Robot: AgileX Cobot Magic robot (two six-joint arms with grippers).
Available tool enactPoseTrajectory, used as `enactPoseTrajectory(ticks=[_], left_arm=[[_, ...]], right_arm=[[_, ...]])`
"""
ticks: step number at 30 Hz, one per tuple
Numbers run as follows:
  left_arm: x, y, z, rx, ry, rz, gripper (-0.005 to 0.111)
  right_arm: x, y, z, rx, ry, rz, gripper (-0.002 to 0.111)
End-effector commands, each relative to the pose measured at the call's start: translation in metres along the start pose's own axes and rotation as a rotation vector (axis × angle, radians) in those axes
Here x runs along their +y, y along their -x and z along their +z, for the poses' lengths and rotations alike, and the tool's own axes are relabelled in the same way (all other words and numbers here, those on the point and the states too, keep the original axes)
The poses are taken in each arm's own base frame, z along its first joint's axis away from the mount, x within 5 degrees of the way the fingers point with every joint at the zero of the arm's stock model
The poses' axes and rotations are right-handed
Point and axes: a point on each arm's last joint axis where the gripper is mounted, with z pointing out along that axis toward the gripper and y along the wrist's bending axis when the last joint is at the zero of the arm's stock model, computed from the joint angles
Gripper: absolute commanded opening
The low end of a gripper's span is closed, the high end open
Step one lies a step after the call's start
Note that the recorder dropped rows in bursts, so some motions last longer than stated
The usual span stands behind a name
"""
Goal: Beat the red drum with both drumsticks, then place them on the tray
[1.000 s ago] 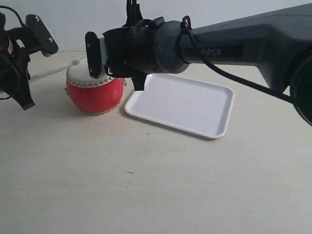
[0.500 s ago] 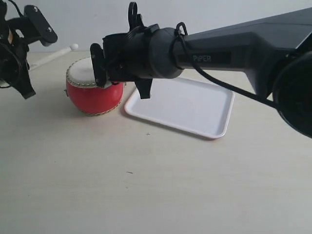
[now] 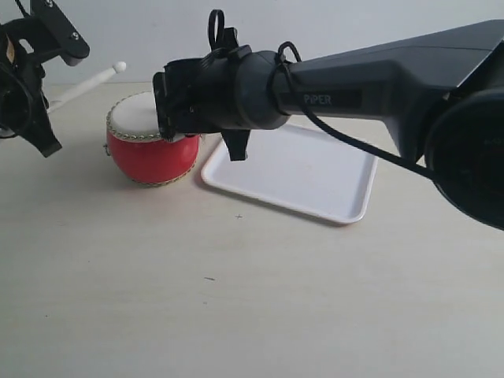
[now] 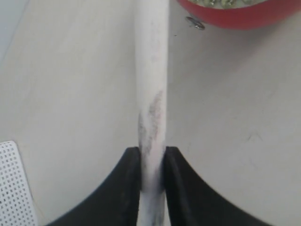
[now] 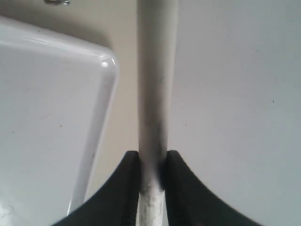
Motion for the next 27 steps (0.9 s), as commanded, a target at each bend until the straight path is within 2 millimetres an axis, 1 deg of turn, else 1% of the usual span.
enactPoseTrajectory(ticks=[1, 5, 7, 9, 13, 18, 22, 24, 27], left_arm=[[-0.015, 0.001, 0.026, 0.077, -0.075, -0.007, 0.0], [-0.024, -0.002, 0.045, 0.159, -0.11, 0.021, 0.0], [-0.025, -0.002, 0.048, 0.177, -0.119, 0.043, 0.0], [-0.024, 0.0, 0.047, 0.17, -0.115, 0.04, 0.0], [-0.013, 0.005, 0.033, 0.136, -0.087, 0.015, 0.0], [0.005, 0.01, 0.0, 0.061, -0.035, -0.028, 0.0], [0.012, 0.008, -0.019, 0.011, -0.006, -0.049, 0.0], [0.013, 0.007, -0.021, 0.01, -0.004, -0.049, 0.0], [0.012, 0.006, -0.019, 0.028, -0.01, -0.047, 0.0]], right_arm=[[-0.026, -0.007, -0.017, -0.003, -0.044, 0.071, 0.0], [-0.03, -0.008, -0.021, -0.009, -0.042, 0.088, 0.0], [-0.03, -0.008, -0.021, -0.014, -0.035, 0.093, 0.0], [-0.028, -0.006, -0.021, -0.033, -0.014, 0.108, 0.0], [-0.018, -0.001, -0.019, -0.071, 0.06, 0.094, 0.0], [-0.001, 0.004, -0.006, -0.053, 0.094, 0.056, 0.0], [0.012, 0.008, 0.004, -0.035, 0.103, 0.022, 0.0], [0.012, 0.008, 0.005, -0.032, 0.093, 0.015, 0.0], [0.008, 0.006, 0.004, -0.024, 0.07, 0.005, 0.0]])
